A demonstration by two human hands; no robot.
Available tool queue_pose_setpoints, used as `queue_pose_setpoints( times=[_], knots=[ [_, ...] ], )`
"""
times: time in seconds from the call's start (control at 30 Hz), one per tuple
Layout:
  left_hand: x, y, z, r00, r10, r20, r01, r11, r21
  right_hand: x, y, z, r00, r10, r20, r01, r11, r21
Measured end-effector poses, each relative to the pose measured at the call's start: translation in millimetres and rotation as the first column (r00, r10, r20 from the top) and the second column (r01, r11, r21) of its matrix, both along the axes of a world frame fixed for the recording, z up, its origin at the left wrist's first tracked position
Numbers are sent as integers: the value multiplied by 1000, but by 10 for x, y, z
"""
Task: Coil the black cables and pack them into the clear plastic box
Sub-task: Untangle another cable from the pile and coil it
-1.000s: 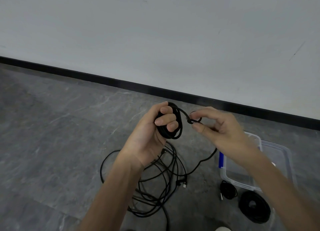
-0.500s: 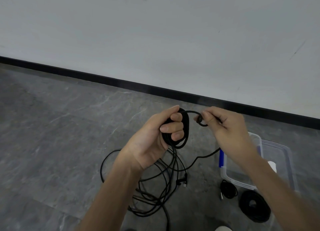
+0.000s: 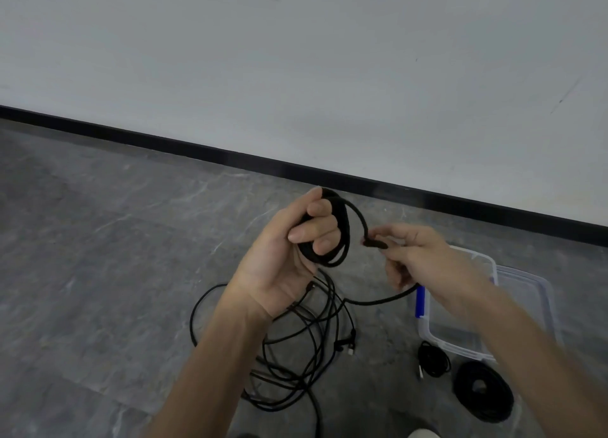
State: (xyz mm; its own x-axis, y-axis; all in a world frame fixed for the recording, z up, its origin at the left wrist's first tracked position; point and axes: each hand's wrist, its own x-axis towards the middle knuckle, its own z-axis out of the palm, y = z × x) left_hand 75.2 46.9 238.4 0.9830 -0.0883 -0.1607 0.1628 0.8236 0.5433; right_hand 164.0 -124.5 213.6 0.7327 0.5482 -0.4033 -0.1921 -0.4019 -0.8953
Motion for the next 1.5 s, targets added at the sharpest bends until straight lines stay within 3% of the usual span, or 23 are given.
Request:
queue_pose_setpoints(
  times=[0.07, 0.17, 0.33, 0.57, 0.77, 0.9, 1.07, 1.23, 1.5],
  knots=[
    [16, 2, -6, 996, 84, -13, -84, 995, -47, -44, 40, 1, 983, 151, 109, -145, 988, -54],
    [24, 12, -18, 987, 154, -36, -155, 988, -15, -94, 109, -50, 855, 293, 428, -246, 956, -162],
    [52, -28, 1, 969, 237, -68, -234, 971, 46, -206, 167, -43, 791, 272, 548, -290, 955, -56],
    [65, 11, -41, 918, 379, -117, -370, 925, 87, -298, 228, 20, 855, 278, 439, -307, 952, -3],
    [68, -2, -32, 896, 425, -127, -406, 901, 152, -302, 239, 104, 892, 81, 445, -106, 994, 32],
    [77, -62, -32, 899, 420, -125, -390, 897, 207, -278, 237, 46, 864, -31, 503, 32, 999, 8],
    [80, -92, -23, 897, 426, -120, -387, 886, 254, -256, 229, 24, 844, -55, 534, 78, 997, -20],
    [85, -113, -13, 897, 428, -112, -387, 881, 272, -217, 208, 9, 838, -172, 518, 167, 984, 55],
    [85, -95, -15, 896, 430, -111, -382, 873, 303, -212, 204, 24, 836, -217, 504, 179, 976, 122]
  ],
)
